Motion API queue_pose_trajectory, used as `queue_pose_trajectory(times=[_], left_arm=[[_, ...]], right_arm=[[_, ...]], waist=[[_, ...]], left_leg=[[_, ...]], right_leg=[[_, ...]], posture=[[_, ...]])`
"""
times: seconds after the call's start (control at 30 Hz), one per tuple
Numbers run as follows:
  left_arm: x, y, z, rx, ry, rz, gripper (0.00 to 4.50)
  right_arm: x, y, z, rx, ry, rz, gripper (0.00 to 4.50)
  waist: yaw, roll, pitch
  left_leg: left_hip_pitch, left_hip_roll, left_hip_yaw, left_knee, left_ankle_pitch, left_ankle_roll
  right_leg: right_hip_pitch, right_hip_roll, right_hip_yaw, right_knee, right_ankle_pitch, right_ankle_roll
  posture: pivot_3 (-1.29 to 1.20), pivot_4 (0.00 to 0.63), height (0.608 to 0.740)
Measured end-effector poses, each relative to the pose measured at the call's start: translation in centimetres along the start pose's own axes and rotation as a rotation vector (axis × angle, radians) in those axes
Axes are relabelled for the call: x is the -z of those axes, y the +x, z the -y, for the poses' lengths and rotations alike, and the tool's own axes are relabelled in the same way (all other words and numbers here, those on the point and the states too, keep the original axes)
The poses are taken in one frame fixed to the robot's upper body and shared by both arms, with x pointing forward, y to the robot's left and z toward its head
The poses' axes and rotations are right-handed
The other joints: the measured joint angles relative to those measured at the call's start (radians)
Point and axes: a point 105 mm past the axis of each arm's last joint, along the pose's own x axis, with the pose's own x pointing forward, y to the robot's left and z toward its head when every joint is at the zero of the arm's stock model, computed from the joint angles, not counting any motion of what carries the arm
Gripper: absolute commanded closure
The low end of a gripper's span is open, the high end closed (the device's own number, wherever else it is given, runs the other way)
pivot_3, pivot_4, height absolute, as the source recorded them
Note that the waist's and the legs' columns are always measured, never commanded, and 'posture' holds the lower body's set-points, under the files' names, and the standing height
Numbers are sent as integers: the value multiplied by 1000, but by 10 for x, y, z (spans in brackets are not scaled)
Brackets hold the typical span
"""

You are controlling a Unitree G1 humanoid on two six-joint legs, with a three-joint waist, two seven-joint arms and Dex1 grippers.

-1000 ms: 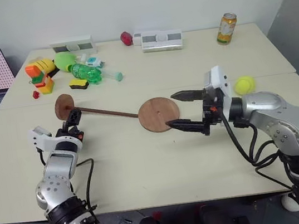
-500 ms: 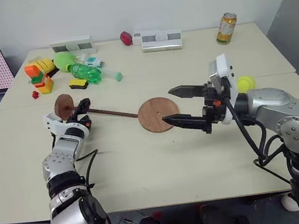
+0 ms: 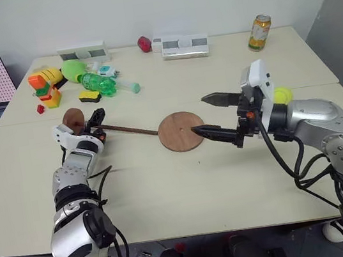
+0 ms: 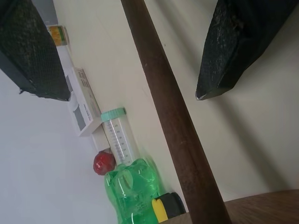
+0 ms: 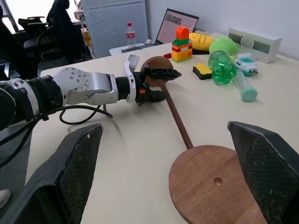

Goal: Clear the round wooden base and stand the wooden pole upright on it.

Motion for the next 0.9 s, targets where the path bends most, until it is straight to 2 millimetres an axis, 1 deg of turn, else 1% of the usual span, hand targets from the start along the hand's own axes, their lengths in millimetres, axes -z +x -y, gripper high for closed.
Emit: queue_pose_trajectory(times=[0.1, 0.2, 0.3, 0.4, 0.43, 0.6, 0.67, 0.7, 0.77, 0.9], left_arm=[[-1, 0, -1, -3, -2, 5, 500], [0, -1, -3, -8, -5, 1, 1196], [-1, -1, -3, -10, -16, 7, 1750], [1, -2, -6, -20, -21, 8, 2443], [2, -3, -7, -22, -21, 6, 2587], [3, -14, -14, -27, -41, 19, 3614], [3, -17, -13, -19, -44, 18, 3996], [3, -17, -10, -4, -60, 23, 4101], [1, -17, -8, 7, -66, 26, 4145], [-1, -17, -7, 12, -65, 21, 4149]], right_arm=[[1, 1, 0, 6, -3, -5, 0], [0, 0, 1, 12, -12, 0, 0], [1, 0, 2, 16, -11, 0, 0], [1, 0, 2, 17, -11, 0, 0], [1, 0, 2, 17, -10, 0, 0], [6, -1, 1, 19, 0, -6, 0], [6, -1, 2, 27, -8, -8, 0], [6, -1, 3, 31, -11, -9, 0], [6, -2, 3, 29, -14, -7, 0], [7, -2, 3, 29, -14, -9, 0]], waist=[[0, 0, 0], [-1, 0, 0], [-2, 0, 0], [-2, 0, 0], [-3, 0, 0], [-11, 0, 0], [-12, 0, 0], [-12, 0, 0], [-14, 0, 0], [-17, 0, 0]], left_leg=[[0, 0, 0, 0, 0, 0], [0, 0, 0, 0, 0, 0], [0, 0, 0, 0, 0, 0], [0, 0, 0, 0, 0, 0], [0, 0, 0, 0, 0, 0], [0, 1, -1, 0, 0, 0], [0, 1, 0, 0, 0, 0], [0, 1, 0, 0, 0, 0], [0, 1, 0, 0, 0, 0], [0, 0, 0, 0, 0, 0]], right_leg=[[0, 0, 0, 0, 0, 0], [0, 0, 0, 0, 0, 0], [-1, 0, 0, 0, 0, 0], [-1, 0, 1, 0, 0, 0], [-1, 0, 1, 0, 0, 0], [-1, 0, 2, 0, 0, 0], [-1, 0, 1, 0, 0, 0], [-1, 0, 1, 0, 0, 0], [-1, 0, 1, 0, 0, 0], [0, 0, 1, 0, 0, 0]], posture=[[0, 150, 740], [0, 150, 740], [0, 150, 740], [0, 150, 740], [0, 150, 740], [0, 150, 740], [0, 150, 740], [0, 150, 740], [0, 150, 740], [0, 150, 740]])
